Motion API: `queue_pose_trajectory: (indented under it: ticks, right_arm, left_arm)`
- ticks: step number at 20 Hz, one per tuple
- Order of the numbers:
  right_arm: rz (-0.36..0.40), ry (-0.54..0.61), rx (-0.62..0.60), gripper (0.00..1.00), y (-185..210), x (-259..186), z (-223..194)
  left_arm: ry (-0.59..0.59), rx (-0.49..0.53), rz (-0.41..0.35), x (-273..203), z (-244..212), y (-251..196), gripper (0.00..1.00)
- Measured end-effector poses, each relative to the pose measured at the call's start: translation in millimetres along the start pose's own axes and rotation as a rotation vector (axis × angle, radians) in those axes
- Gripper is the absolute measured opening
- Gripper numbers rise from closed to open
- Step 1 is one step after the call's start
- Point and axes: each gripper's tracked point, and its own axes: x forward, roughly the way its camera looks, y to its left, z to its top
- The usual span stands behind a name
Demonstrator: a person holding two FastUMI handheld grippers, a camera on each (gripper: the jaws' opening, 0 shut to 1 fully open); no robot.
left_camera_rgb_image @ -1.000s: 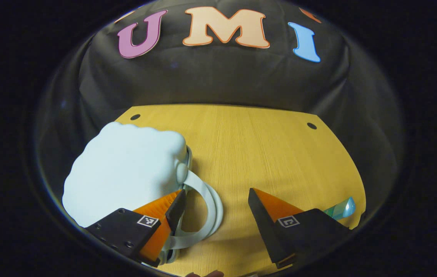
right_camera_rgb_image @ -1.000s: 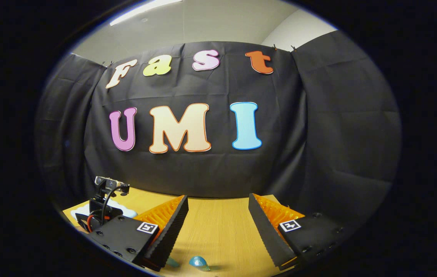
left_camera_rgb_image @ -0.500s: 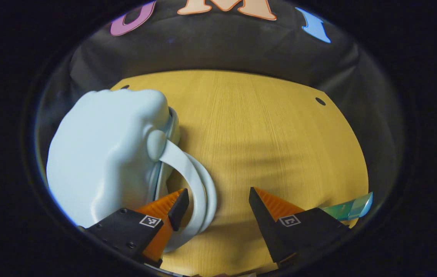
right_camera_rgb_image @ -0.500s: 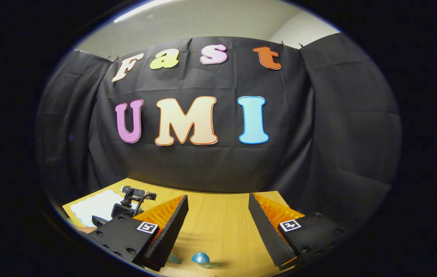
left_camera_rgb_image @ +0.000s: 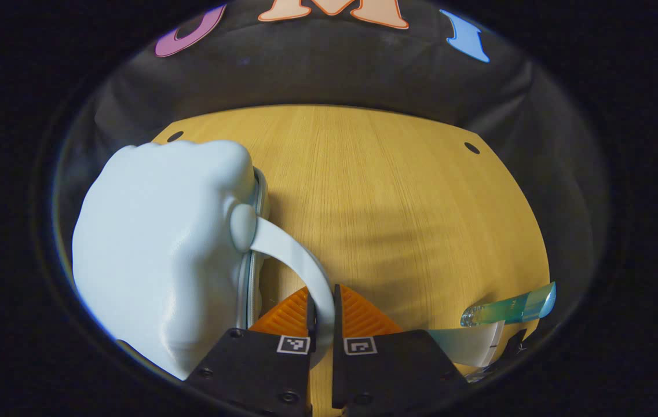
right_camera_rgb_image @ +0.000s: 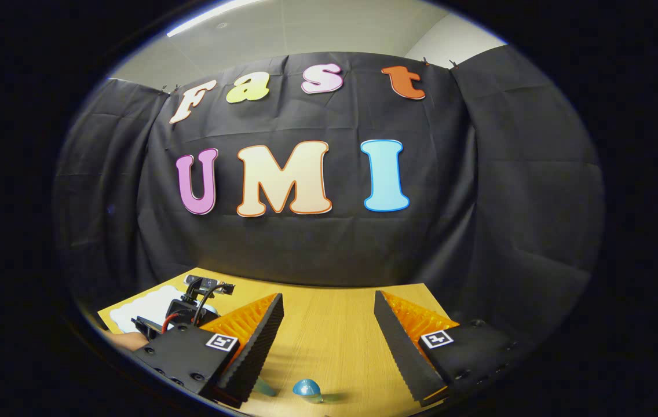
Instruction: First open the suitcase, pack the skin care products into it, and then close the suitcase.
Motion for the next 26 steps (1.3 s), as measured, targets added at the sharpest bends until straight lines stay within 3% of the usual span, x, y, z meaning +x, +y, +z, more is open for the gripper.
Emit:
queue_pose_trajectory:
  ticks: [3,7,15,26]
  right_arm:
    - [0.016,-0.012,-0.004,0.98,6.5,2.2,2.4]
    - [0.029,-0.013,0.013,0.98,12.3,5.4,1.4]
    - [0.049,-0.017,0.013,0.98,20.8,6.2,0.7]
    - [0.13,-0.011,0.035,0.98,81.8,20.6,-0.6]
  left_arm:
    - [-0.011,0.014,-0.022,-11.8,6.5,-3.0,0.03]
    - [-0.026,-0.042,-0.075,-26.7,13.8,-4.5,0.02]
    - [-0.117,-0.009,-0.109,-67.4,44.2,-7.0,0.0]
    - [-0.346,-0.019,-0.035,-174.3,127.7,100.1,0.0]
